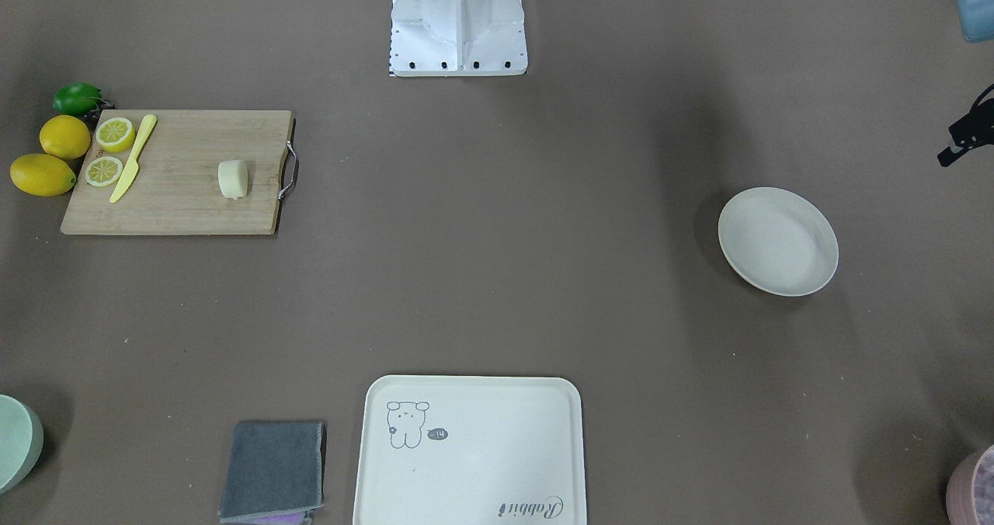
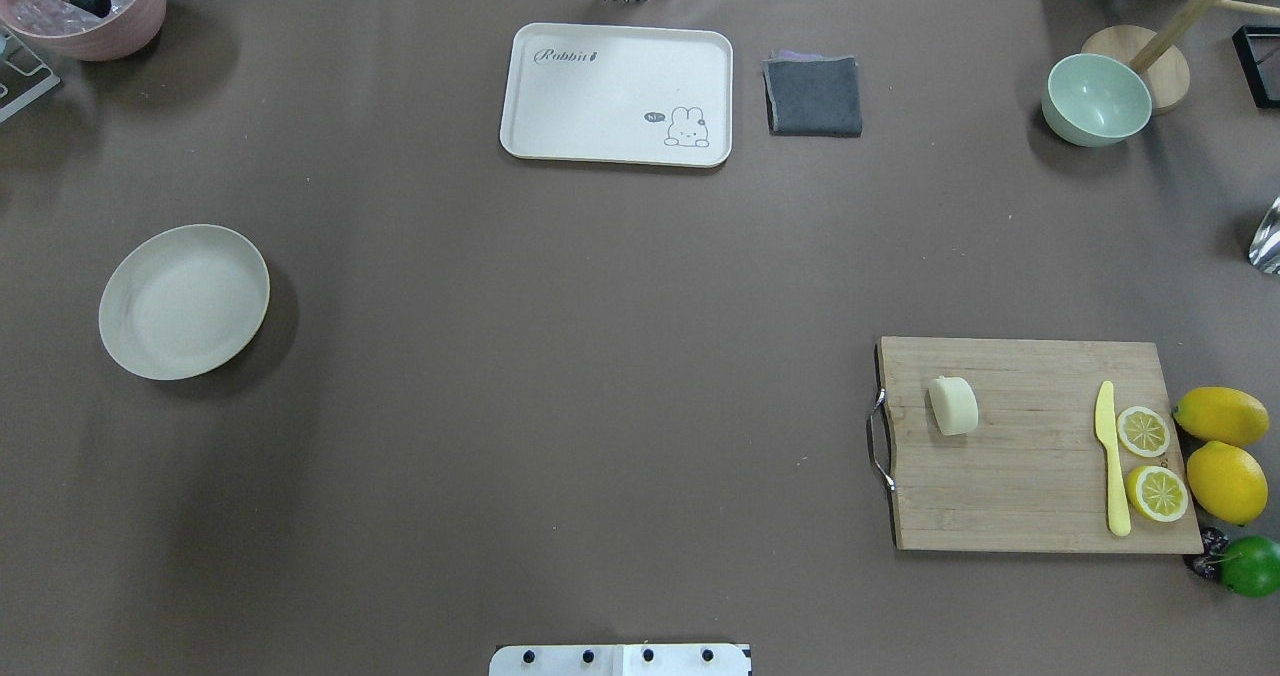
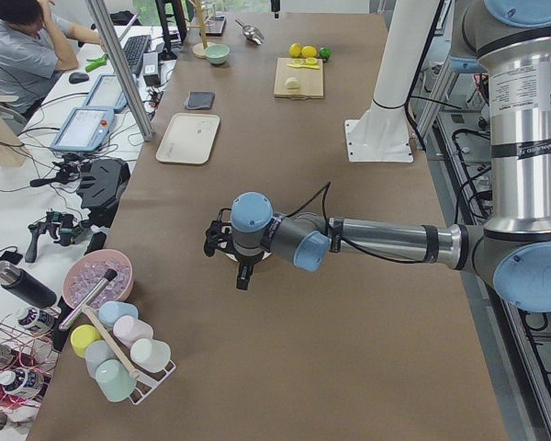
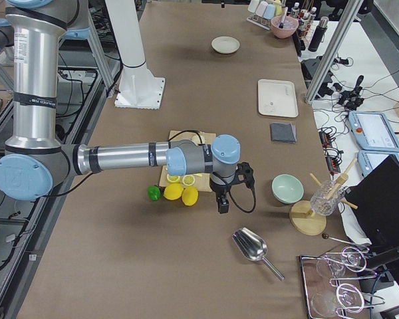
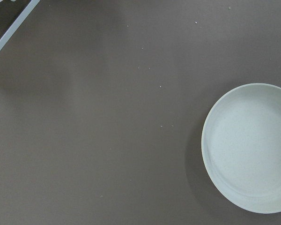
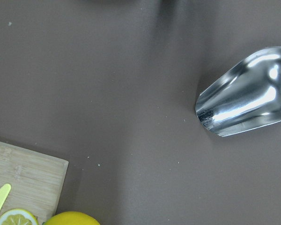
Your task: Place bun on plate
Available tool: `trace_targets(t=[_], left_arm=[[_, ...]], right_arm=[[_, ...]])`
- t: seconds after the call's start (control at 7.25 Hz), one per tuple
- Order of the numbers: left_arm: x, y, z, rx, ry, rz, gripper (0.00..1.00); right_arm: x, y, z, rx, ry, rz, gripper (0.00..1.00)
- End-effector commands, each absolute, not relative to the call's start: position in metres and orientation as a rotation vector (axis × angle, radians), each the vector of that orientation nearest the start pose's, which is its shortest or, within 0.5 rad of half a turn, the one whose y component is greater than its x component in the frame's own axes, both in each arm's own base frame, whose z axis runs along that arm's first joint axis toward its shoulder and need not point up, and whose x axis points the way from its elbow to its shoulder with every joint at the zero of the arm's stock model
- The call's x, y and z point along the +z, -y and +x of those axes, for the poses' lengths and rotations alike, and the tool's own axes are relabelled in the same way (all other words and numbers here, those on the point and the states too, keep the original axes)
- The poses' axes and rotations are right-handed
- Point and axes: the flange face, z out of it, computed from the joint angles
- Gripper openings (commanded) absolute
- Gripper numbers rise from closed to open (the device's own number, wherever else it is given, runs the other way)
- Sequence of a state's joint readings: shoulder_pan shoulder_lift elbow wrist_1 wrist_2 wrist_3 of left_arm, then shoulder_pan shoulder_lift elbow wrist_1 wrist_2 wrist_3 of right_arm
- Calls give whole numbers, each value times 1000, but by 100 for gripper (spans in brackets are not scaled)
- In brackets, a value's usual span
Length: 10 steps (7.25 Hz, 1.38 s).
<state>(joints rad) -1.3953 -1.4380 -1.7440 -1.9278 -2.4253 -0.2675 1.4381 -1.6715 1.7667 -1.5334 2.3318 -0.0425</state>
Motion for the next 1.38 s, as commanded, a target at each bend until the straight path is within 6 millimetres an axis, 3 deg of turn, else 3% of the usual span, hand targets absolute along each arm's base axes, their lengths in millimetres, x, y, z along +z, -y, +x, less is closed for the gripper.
trace_targets(t=[0.0, 0.28, 0.41, 0.55, 0.97, 1.24], left_arm=[[597, 456, 46, 130, -895, 150, 98], [593, 461, 86, 177, -811, 178, 98], [586, 476, 132, 177, -813, 137, 96], [590, 493, 157, 199, -802, 127, 93], [633, 507, 182, 220, -817, 134, 81], [608, 525, 197, 145, -849, 120, 74]], right_arm=[[604, 461, 1, -214, 794, 90, 100], [594, 460, -7, -224, 883, 87, 100], [593, 459, -10, -224, 924, 80, 100], [591, 459, -10, -228, 926, 84, 100], [593, 460, -11, -243, 923, 115, 100], [594, 460, -11, -244, 923, 113, 100]])
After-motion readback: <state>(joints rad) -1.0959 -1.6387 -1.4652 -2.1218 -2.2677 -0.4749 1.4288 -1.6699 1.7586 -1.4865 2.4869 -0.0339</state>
